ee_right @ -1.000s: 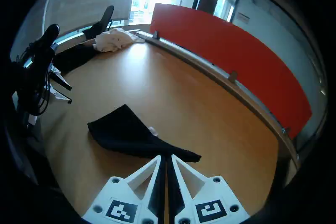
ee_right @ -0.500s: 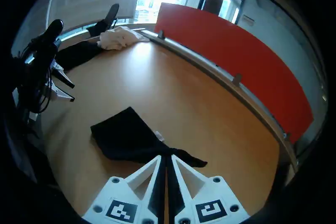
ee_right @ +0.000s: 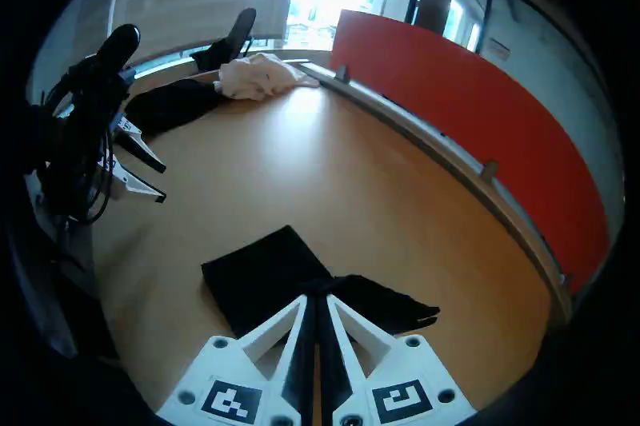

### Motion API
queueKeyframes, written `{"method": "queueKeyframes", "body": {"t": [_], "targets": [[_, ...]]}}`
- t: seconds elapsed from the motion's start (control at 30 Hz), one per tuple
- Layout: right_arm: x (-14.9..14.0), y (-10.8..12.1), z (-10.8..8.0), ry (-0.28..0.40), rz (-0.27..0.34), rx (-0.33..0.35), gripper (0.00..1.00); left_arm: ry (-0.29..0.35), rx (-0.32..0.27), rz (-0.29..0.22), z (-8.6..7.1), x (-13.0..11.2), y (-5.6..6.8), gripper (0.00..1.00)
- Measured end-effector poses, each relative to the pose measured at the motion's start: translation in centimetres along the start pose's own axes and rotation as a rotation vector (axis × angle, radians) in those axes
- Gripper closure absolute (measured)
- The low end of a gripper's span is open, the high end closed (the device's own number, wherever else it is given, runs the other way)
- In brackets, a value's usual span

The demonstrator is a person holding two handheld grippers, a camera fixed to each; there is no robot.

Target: Fold towel

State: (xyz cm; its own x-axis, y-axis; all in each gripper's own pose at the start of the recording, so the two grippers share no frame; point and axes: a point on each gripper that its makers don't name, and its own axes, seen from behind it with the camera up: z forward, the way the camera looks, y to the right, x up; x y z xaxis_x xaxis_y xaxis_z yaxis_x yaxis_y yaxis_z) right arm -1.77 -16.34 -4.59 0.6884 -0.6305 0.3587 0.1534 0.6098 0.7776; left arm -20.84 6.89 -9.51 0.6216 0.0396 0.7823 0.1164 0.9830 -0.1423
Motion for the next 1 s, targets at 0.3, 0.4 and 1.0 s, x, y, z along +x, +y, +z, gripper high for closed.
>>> {"method": "queueKeyframes", "body": {"t": [0.3,0.4,1.0], "targets": [[1.1,-3.6,2.6,-0.008,-0.027,0.085,0.91,0.010,0.012,-0.025,-0.8,-0.2,-1.0,0.07],[0.9,-4.8,3.5,-0.022,-0.030,0.108,0.92,0.009,0.018,-0.034,-1.0,-0.5,-1.5,0.07],[-2.4,-5.9,3.5,-0.100,0.043,0.126,0.23,0.008,0.024,-0.038,-1.2,-0.8,-2.0,0.07]]}}
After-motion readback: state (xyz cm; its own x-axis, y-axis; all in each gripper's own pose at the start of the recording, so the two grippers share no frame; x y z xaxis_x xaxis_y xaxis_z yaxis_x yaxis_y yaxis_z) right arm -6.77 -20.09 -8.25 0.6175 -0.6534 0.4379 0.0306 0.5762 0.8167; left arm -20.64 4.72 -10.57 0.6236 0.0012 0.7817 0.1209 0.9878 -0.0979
